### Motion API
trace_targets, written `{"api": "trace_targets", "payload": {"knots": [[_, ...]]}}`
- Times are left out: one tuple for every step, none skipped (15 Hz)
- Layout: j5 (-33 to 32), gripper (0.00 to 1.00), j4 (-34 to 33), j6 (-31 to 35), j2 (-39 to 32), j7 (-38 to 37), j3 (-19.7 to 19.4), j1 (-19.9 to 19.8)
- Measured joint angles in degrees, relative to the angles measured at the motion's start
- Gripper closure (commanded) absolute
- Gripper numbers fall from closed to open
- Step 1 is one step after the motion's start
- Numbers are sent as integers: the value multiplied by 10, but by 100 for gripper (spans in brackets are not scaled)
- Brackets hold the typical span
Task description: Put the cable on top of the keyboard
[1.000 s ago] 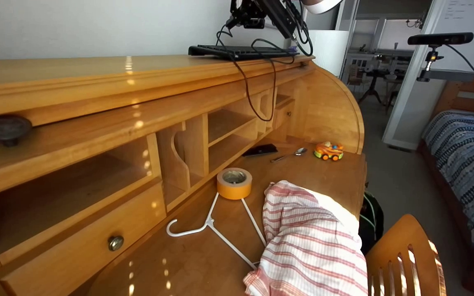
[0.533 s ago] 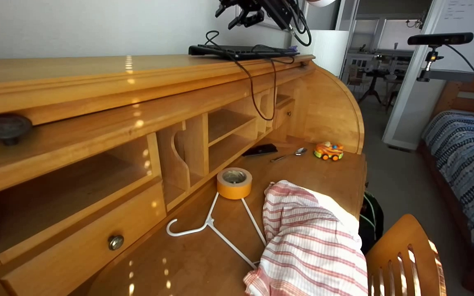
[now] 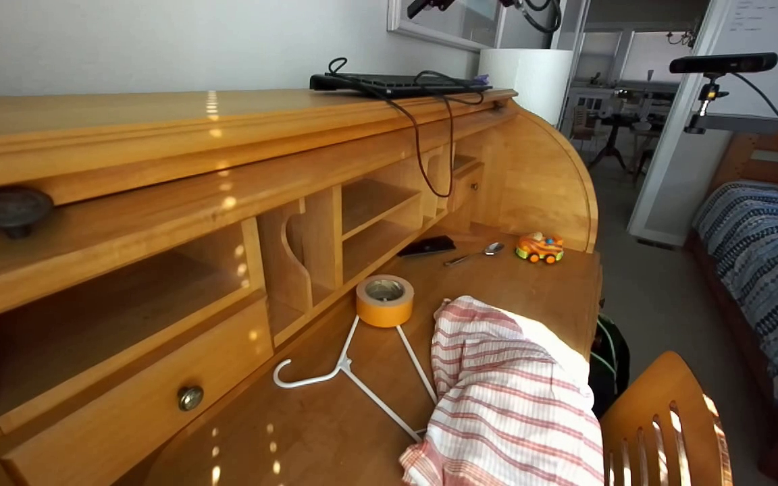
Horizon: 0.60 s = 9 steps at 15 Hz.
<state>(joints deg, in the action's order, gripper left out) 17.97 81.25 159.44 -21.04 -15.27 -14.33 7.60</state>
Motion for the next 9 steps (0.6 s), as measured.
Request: {"api": "trace_targets", "payload": {"knots": [[-4,0,25,0,27,20,18,-13],[2,0,51,0,54,49,29,-20],[13,0,77,-2,82,84,36,-25],[29,0,105,-7,109,122,42,-31],[49,0,132,-23,137,163,48,-37],[69,0,159,-47,166,201,50,-41],[79,0,187,-70,195,230,49,-45],[84,0,215,-93,223,253,45,-48],[86,0,241,-120,251,274,40,-51]]}}
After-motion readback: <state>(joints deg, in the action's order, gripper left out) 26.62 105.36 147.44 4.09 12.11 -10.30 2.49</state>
